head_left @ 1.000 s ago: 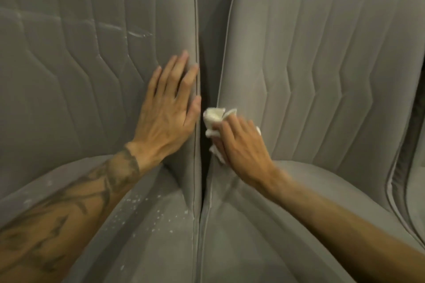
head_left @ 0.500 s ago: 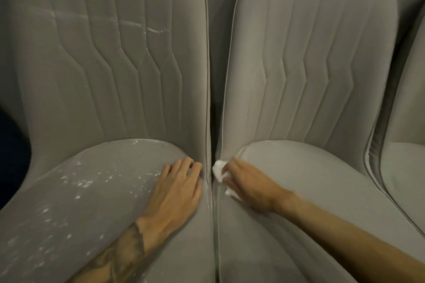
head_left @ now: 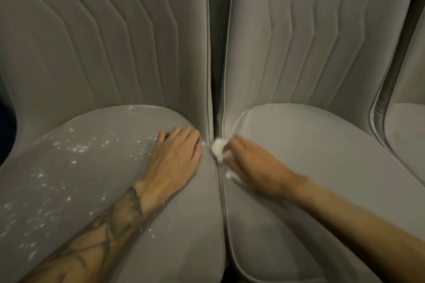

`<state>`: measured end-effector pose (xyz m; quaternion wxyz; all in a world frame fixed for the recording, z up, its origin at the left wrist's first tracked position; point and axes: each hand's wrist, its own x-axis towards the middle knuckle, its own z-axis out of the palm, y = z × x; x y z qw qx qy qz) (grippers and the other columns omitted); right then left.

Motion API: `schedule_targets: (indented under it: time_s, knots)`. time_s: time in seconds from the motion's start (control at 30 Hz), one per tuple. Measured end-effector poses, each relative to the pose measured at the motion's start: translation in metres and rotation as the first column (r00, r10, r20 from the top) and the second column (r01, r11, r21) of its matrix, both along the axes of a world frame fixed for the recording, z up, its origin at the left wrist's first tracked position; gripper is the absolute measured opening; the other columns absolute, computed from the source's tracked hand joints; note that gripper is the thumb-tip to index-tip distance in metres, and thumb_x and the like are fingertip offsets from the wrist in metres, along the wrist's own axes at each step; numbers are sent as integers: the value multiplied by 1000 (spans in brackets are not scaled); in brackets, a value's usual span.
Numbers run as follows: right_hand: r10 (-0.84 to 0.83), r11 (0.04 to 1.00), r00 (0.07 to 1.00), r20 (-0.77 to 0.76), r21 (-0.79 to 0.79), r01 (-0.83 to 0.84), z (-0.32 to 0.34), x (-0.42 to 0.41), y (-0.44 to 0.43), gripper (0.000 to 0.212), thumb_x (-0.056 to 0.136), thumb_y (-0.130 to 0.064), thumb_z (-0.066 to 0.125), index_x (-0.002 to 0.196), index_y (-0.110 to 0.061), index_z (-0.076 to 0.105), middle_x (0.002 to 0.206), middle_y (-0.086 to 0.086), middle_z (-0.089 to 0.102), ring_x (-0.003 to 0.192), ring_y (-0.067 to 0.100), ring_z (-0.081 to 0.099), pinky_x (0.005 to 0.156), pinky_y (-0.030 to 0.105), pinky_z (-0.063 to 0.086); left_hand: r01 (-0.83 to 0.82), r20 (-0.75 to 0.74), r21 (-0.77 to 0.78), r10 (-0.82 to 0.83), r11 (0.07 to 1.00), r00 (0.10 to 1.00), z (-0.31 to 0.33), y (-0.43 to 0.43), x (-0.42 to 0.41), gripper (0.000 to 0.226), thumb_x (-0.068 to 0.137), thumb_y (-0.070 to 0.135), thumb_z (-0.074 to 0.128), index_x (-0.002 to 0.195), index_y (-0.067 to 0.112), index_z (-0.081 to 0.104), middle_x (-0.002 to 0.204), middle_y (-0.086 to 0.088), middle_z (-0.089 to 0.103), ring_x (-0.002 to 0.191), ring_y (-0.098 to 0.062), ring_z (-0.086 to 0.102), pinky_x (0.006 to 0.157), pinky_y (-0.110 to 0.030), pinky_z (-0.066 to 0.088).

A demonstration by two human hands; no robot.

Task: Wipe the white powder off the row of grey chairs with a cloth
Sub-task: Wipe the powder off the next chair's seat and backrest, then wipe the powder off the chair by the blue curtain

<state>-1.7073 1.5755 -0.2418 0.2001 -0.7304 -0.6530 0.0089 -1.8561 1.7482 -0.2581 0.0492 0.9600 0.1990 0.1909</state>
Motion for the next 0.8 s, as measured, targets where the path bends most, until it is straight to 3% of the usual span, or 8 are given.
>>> schedule_targets:
  time_s: [0.13, 0.27, 0.37, 0.47, 0.53, 0.63, 0.73, 0.8]
  knots:
    - [-212, 975, 977, 32, 68, 210, -15, 17, 29, 19, 101, -27, 51, 101, -9, 53, 102, 10, 53, 88, 32, 54, 76, 41, 41, -2, 8, 38, 1, 999, 1000, -1, 1, 1, 21, 105, 33, 37, 101, 24, 55, 101, 2, 61, 94, -20, 53, 85, -42, 37]
    - [-36, 998, 999, 9, 59, 35, -7, -28, -16, 17, 101, -32, 50, 101, -15, 52, 100, 3, 51, 84, 20, 50, 73, 32, 38, 9, -22, 60, -7, 998, 1000, 0, -2, 1, 18, 106, 31, 43, 106, 22, 58, 108, 0, 63, 98, -21, 55, 88, -40, 35]
    - [147, 988, 989, -12, -54, -147, 6, -63, -64, 22, 104, -40, 43, 106, -20, 51, 103, -5, 48, 85, 10, 45, 78, 23, 37, 5, -66, 54, -1, 999, 998, 5, -8, -4, 24, 107, 34, 39, 115, 22, 58, 117, 1, 63, 105, -20, 54, 95, -42, 37]
    - [228, 967, 971, -69, -98, -234, 14, -68, -78, 21, 105, -40, 44, 105, -20, 51, 102, -5, 48, 84, 9, 46, 77, 18, 35, 7, -97, 55, -1, 998, 995, 9, -18, -21, 24, 108, 35, 38, 120, 23, 56, 122, 1, 59, 111, -22, 54, 100, -44, 37]
    - [179, 982, 982, -64, -56, -183, 16, -61, -61, 20, 104, -35, 46, 104, -16, 51, 102, 0, 51, 85, 14, 49, 77, 21, 35, 3, -112, 79, 6, 997, 994, 13, -23, -37, 27, 108, 37, 34, 120, 24, 55, 123, 2, 57, 112, -21, 53, 102, -43, 35]
    - [-5, 1000, 1000, -29, -5, 5, 10, -43, -14, 23, 101, -28, 51, 105, -6, 55, 108, 12, 53, 94, 31, 53, 80, 36, 37, -46, -147, 130, 65, 990, 987, 18, -23, -64, 34, 105, 42, 29, 120, 25, 55, 123, 2, 57, 113, -22, 54, 101, -42, 35]
    - [-174, 983, 981, 79, -36, 178, 8, -44, 26, 39, 97, -33, 55, 119, -1, 57, 119, 18, 52, 108, 37, 51, 86, 42, 41, -98, -170, 142, 122, 985, 978, 20, -13, -88, 37, 104, 46, 28, 120, 28, 56, 123, 4, 57, 113, -20, 54, 97, -39, 34]
    - [-153, 986, 981, 116, -42, 158, 6, -66, 35, 40, 99, -32, 52, 122, 1, 55, 122, 23, 52, 111, 40, 49, 89, 44, 39, -123, -180, 142, 148, 982, 972, 19, -5, -101, 40, 103, 47, 26, 120, 29, 57, 122, 4, 57, 113, -20, 54, 96, -40, 34]
